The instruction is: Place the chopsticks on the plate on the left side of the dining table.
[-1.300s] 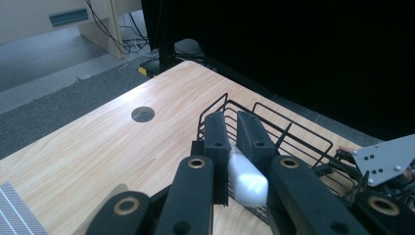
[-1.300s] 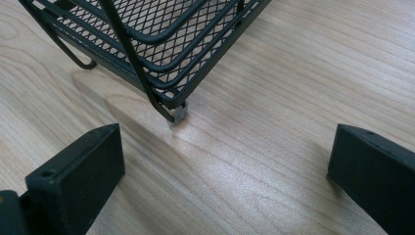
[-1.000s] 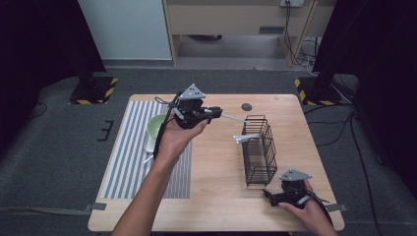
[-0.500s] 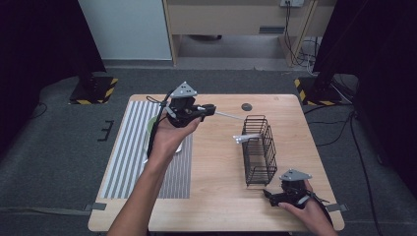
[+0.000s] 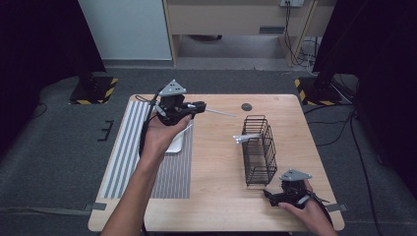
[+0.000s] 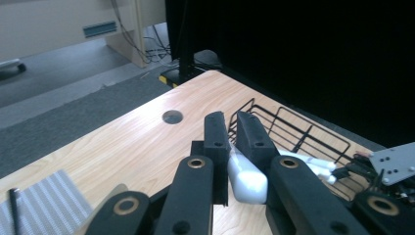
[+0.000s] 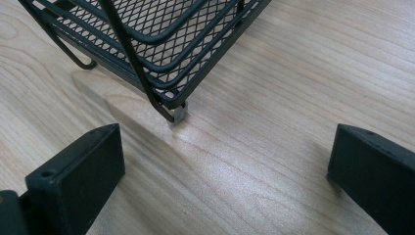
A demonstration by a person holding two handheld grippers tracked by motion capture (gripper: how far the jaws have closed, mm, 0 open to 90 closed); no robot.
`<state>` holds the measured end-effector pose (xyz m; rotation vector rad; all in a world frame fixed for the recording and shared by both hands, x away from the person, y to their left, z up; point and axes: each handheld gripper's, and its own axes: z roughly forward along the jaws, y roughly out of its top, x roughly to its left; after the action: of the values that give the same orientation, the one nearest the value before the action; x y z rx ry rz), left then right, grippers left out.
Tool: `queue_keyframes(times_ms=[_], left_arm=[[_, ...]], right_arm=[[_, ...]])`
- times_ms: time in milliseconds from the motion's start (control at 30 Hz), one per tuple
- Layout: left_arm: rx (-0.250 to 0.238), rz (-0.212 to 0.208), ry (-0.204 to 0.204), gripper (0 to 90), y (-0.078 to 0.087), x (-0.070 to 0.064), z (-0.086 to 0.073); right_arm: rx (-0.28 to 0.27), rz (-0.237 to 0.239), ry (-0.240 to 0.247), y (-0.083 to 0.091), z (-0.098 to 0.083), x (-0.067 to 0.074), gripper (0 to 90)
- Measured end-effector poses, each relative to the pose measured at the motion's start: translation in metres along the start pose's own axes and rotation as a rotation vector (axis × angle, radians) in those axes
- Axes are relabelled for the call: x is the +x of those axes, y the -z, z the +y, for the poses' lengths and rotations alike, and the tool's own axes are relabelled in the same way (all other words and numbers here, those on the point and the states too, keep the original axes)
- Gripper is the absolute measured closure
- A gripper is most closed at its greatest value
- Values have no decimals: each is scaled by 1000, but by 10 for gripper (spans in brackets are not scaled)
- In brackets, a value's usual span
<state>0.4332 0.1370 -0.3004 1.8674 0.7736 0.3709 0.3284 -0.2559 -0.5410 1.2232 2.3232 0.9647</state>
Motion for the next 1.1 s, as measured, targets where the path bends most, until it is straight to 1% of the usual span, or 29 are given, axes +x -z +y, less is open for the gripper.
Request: queue_keyframes(times_ms=[100, 200, 333, 433, 667, 767, 867, 967, 1100], left_arm=[[17, 23, -5, 832, 1, 5, -3], [28, 36, 3, 831, 0, 10, -6], [53, 70, 1, 831, -2, 18, -10], [66, 87, 6, 831, -3, 23, -14], [81, 108, 20, 831, -2, 31, -23], [93, 118, 19, 831, -2, 34, -27], [83, 111, 22, 831, -1, 37, -30], [96, 122, 15, 831, -1, 38, -31], [103, 129, 18, 831, -1, 40, -34]], right_arm=[[0, 0, 1, 0, 0, 0, 3], [1, 1, 0, 0, 0, 0, 3], [1, 1, 0, 0, 0, 0, 3], [0, 0, -1, 0, 0, 0, 3], [1, 1, 0, 0, 0, 0, 3], [1, 1, 0, 0, 0, 0, 3], [1, 1, 0, 0, 0, 0, 3], [1, 1, 0, 0, 0, 0, 3], [1, 1, 0, 0, 0, 0, 3]])
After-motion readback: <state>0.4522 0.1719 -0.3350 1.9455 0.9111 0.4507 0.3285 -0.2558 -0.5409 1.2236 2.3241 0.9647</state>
